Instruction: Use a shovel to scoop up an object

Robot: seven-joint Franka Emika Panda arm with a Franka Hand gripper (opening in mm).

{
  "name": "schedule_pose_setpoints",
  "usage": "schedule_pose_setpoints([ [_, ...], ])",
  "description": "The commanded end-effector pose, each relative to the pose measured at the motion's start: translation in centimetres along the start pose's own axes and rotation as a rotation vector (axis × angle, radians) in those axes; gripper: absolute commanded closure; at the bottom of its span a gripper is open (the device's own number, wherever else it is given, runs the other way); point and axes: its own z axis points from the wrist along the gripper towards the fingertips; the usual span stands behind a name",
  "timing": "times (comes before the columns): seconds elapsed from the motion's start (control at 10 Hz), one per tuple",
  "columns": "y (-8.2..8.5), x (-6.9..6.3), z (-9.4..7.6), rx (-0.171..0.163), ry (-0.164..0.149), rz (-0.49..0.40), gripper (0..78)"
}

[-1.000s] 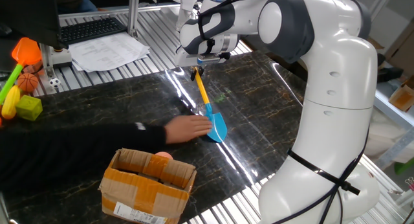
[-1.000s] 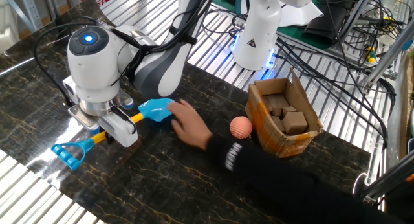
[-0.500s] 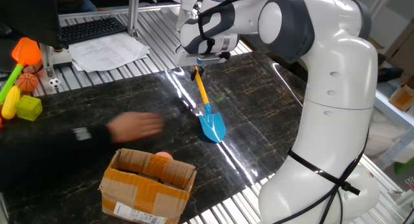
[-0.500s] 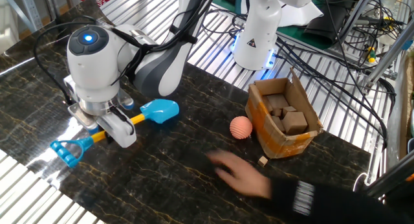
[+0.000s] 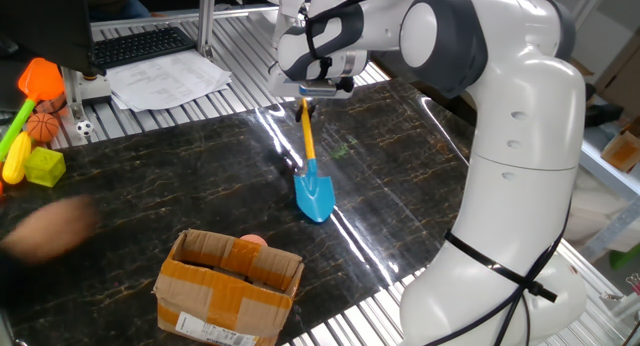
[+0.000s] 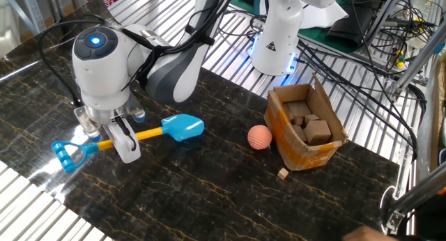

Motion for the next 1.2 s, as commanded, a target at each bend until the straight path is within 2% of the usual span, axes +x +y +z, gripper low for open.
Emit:
schedule_pose_setpoints([
  [0.1,1.8,0.9,-1.3,0.009,0.009,0.202,76.3],
  [0.6,2.8,2.6,-1.5,0.007,0.007,0.265,76.3],
  [0.9,3.5,4.4,-1.7,0.008,0.0,0.283,76.3],
  [1.2,3.9,5.7,-1.9,0.008,0.0,0.304,76.3],
])
